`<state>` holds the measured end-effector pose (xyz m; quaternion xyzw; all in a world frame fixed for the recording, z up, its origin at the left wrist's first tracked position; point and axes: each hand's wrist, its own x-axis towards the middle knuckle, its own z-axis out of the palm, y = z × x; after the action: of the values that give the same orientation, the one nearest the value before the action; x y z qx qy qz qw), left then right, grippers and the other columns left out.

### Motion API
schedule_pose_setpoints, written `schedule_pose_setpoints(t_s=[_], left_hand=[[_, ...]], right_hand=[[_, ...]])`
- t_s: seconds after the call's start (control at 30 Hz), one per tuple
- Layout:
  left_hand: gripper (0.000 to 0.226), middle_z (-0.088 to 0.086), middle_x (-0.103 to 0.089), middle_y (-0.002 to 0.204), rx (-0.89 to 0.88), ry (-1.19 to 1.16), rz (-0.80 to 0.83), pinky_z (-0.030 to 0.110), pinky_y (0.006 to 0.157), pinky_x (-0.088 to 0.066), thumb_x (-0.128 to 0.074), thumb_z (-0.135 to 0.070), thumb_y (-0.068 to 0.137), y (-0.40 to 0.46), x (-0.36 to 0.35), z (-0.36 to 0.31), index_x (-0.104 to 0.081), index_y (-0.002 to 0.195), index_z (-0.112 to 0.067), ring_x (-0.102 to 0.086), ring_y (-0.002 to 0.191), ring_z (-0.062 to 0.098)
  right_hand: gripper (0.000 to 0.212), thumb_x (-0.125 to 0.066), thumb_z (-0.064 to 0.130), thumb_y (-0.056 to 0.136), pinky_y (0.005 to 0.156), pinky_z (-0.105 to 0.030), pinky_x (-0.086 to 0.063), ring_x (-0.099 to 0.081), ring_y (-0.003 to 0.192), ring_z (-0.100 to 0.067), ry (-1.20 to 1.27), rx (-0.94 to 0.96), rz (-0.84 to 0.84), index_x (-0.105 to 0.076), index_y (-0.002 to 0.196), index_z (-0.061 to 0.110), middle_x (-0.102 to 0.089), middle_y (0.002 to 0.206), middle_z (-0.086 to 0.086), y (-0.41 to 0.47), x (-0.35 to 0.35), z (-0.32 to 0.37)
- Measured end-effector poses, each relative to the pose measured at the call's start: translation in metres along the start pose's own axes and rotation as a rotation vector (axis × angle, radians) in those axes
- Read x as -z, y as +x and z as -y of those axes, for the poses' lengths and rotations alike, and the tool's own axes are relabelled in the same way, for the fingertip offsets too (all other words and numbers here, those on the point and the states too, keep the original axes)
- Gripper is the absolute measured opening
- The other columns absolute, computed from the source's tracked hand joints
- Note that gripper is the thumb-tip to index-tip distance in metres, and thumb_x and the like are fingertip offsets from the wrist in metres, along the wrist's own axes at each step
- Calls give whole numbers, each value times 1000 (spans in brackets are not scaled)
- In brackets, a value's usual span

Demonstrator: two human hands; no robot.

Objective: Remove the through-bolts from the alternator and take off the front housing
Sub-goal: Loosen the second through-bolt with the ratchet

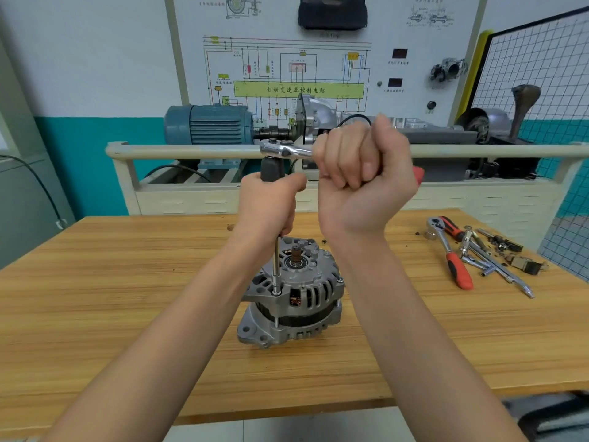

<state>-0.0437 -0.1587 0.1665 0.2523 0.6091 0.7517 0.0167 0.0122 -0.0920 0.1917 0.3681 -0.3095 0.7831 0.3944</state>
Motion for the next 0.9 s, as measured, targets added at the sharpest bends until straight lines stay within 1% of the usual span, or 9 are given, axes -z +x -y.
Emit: schedule_pose_setpoints(t_s=[0.1,0.2,0.3,0.4,0.5,0.63,0.73,0.8,0.9], left_hand=[[41,-6,-26,37,-39,23,-58,16,38,-20,-55,1,80,-2,-2,1,-32,51,-17,-20,31,11],[39,-5,-27,38,-43,41,-37,16,38,-21,-56,1,80,-3,1,1,-33,53,-16,-21,32,12],[41,-3,-28,39,-35,19,121,19,38,-24,-59,3,80,-3,8,-1,-34,53,-16,-22,34,14],[39,-3,-27,38,61,-63,407,20,39,-24,-60,-6,78,1,17,-6,-38,48,-17,-23,32,12],[37,-6,-24,34,161,-138,569,19,36,-16,-54,-14,75,7,21,-8,-36,44,-19,-19,27,7],[41,-8,-24,31,188,-186,611,18,33,-14,-52,-14,77,9,25,-5,-34,40,-20,-18,26,4],[44,-8,-22,32,187,-193,544,15,34,-13,-51,-12,79,8,23,-6,-31,40,-21,-16,26,5],[49,-8,-20,34,145,-119,382,14,35,-14,-51,-6,84,5,15,-5,-28,43,-22,-14,28,7],[48,-7,-21,37,69,-50,138,14,36,-16,-51,-1,84,0,3,-3,-27,49,-21,-14,31,9]], right_hand=[[43,-31,-2,82,48,-27,-19,-26,38,-7,-167,147,86,-27,46,22,-33,39,8,-11,-6,-6],[46,-31,3,84,46,-26,-19,-21,36,-9,-59,63,91,-27,42,22,-27,36,6,-4,-1,-1],[49,-36,9,85,43,-24,-20,-12,38,-13,194,-158,-37,-27,38,23,-19,33,3,12,12,7],[46,-39,14,80,41,-22,-19,-9,38,-11,459,-336,-223,-32,34,16,-24,30,3,24,26,5],[46,-40,14,80,39,-21,-18,-12,33,-10,499,-356,-309,-32,34,16,-23,30,4,29,29,-1],[45,-42,14,79,39,-22,-21,-22,29,-10,418,-269,-239,-34,35,17,-25,32,4,19,21,2],[50,-37,11,85,42,-24,-22,-15,36,-13,249,-161,-117,-34,36,18,-26,33,5,8,12,4],[54,-33,7,89,44,-27,-21,-15,38,-13,92,-57,-34,-35,36,19,-28,34,6,2,4,4],[45,-33,0,84,47,-27,-17,-22,37,-9,-128,124,42,-40,45,22,-30,38,6,-7,-6,-3]])
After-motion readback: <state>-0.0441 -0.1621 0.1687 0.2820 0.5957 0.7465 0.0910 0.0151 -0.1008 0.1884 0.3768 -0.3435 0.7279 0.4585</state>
